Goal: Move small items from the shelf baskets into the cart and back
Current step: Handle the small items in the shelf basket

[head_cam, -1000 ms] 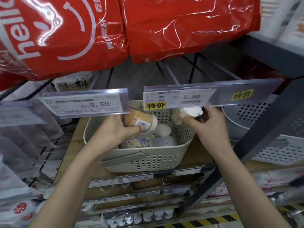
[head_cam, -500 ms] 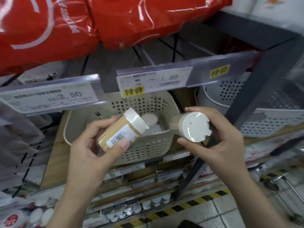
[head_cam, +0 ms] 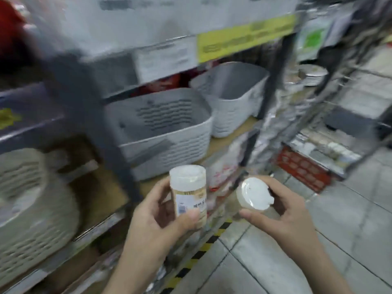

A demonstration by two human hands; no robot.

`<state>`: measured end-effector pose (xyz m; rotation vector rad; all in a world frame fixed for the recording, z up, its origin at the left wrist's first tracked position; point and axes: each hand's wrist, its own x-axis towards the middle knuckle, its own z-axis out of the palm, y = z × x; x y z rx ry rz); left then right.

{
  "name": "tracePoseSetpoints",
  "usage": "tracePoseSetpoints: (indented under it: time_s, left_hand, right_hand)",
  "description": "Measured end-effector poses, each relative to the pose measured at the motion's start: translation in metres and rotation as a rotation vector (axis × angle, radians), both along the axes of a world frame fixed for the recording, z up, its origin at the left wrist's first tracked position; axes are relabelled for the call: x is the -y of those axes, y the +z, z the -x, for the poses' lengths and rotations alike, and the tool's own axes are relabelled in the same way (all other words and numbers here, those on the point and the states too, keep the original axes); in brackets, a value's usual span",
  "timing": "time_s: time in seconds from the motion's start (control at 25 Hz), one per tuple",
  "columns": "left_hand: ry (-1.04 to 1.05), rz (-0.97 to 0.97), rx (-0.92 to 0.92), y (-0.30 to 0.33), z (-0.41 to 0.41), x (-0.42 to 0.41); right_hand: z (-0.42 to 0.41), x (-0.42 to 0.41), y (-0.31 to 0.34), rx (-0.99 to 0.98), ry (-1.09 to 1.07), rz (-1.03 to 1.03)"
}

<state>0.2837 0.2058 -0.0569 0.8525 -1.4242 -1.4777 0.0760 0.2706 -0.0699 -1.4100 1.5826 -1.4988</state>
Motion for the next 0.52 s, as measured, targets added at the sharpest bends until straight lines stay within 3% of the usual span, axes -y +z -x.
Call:
tracePoseSetpoints:
  time_s: [0.24,0.52]
  left_hand:
    - [-0.25,-0.012,0.029,-0.028,0.172,0.001]
    - [-0.384,0.024,0.264,-0.057,0.304,0.031]
  right_hand:
    - [0.153,-0.079,-0.018,0.005,-0.377,-0.102]
    - [0.263,-0.101,-0.047,0.093,-0.619,-0.199]
